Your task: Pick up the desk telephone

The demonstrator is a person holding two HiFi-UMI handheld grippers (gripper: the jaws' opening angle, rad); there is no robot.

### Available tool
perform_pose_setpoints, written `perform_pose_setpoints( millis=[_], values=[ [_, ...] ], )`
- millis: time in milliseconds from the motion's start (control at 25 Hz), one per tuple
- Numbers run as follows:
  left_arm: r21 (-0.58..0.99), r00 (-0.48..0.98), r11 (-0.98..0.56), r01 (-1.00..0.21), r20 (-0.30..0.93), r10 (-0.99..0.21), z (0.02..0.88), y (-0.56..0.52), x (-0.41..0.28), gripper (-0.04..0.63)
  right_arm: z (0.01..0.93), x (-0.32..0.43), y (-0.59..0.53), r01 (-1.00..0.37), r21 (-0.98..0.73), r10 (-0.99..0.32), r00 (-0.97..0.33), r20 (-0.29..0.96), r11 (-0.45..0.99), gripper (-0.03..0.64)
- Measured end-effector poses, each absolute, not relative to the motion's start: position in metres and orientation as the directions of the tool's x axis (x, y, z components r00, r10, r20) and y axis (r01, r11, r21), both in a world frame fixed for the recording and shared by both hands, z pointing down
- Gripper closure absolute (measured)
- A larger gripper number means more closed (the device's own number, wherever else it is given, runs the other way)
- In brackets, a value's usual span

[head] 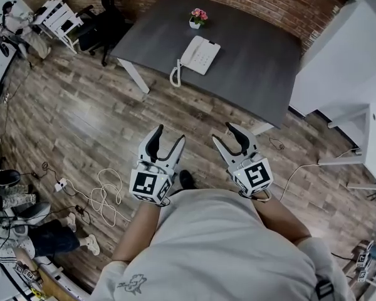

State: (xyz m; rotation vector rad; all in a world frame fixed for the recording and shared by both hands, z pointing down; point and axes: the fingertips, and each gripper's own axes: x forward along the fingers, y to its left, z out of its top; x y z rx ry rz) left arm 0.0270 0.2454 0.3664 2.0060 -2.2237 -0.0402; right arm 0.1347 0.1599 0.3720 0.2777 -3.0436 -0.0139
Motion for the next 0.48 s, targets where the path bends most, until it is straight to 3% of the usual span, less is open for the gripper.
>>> perform_pose_setpoints(
  millis=[480],
  values=[
    [0.153, -0.038, 0.050, -0.987, 0.085, -0.996, 0.377, 0.247, -0.060, 0.307, 0.379, 0.052, 0.169, -0.222, 0.028, -0.223, -0.967, 0.121, 0.975, 0.410]
  ],
)
